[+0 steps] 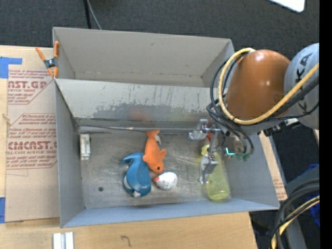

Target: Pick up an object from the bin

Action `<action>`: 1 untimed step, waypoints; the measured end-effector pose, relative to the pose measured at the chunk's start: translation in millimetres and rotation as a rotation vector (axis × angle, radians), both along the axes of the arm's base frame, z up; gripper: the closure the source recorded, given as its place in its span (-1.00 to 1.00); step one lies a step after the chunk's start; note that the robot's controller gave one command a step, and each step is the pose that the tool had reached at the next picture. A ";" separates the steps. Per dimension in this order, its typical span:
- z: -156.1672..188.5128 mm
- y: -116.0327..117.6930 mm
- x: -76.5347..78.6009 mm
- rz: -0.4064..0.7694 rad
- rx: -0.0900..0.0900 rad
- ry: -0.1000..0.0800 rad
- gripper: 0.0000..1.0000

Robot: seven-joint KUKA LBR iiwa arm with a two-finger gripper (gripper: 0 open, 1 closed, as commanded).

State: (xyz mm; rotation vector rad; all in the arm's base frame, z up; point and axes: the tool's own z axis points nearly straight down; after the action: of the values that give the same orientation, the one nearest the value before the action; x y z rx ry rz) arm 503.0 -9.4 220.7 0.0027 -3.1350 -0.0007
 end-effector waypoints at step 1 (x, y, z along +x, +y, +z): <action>3.6 -0.1 1.6 0.000 0.000 -0.008 -1.00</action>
Offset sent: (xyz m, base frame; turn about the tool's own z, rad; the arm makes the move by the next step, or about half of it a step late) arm -0.0210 0.0523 -0.1507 -0.2339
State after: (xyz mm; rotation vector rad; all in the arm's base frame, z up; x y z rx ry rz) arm 504.6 -9.5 224.3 0.0027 -3.1430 -0.0004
